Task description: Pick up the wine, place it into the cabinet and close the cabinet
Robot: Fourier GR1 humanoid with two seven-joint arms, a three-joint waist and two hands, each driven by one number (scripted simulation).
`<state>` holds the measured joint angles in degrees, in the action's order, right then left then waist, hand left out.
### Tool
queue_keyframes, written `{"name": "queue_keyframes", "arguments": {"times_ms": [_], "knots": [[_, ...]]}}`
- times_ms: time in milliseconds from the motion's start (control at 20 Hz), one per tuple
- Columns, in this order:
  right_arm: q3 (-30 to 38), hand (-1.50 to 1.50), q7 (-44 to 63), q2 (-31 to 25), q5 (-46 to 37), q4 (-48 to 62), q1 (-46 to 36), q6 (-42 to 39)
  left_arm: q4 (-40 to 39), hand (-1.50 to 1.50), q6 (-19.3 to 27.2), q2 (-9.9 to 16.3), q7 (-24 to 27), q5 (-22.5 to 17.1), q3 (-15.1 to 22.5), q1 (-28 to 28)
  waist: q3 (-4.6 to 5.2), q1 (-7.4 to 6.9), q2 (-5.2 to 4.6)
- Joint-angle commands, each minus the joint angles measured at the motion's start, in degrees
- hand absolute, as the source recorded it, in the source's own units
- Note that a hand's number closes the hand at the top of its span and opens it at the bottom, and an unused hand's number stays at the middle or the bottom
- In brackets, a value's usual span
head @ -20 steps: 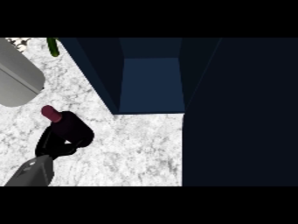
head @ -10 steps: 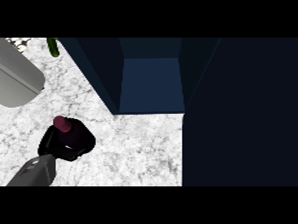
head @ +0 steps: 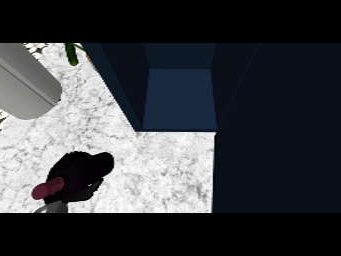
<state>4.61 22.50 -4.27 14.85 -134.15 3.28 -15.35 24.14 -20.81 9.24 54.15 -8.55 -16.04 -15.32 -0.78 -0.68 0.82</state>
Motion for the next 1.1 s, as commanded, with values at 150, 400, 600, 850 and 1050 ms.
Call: {"name": "queue_keyframes", "arguments": {"times_ms": [150,400,600,850,1050], "knots": [[1.45,-1.5,-0.28,-0.39,1.24,-1.83,2.62,-0.78,10.98,1.5,-5.95,-6.56,2.46,0.73,6.09,12.12,0.64,-0.08,-0.32],[-0.74,-1.5,-0.2,0.82,-0.17,0.4,0.9,-0.05,28.87,1.5,-2.03,-9.02,-7.55,-3.31,10.26,17.19,0.65,-0.1,-0.5],[-0.64,-1.5,-5.54,0.96,-1.02,1.65,4.88,-3.68,44.2,1.5,1.17,-9.14,-17.13,-7.94,15.64,23.58,0.66,0.26,-0.59],[-0.92,-1.5,1.57,0.38,0.1,-0.8,-0.08,0.33,65.41,1.5,5.27,-9.21,-25.88,-11.07,22.96,34.37,0.7,-0.02,-0.62],[-2.03,-1.5,0.14,1.22,-0.65,1.21,0.36,-0.27,74.5,1.5,11.14,-9.22,-31.91,-12.12,26.31,34.98,0.74,0.35,-0.72]]}}
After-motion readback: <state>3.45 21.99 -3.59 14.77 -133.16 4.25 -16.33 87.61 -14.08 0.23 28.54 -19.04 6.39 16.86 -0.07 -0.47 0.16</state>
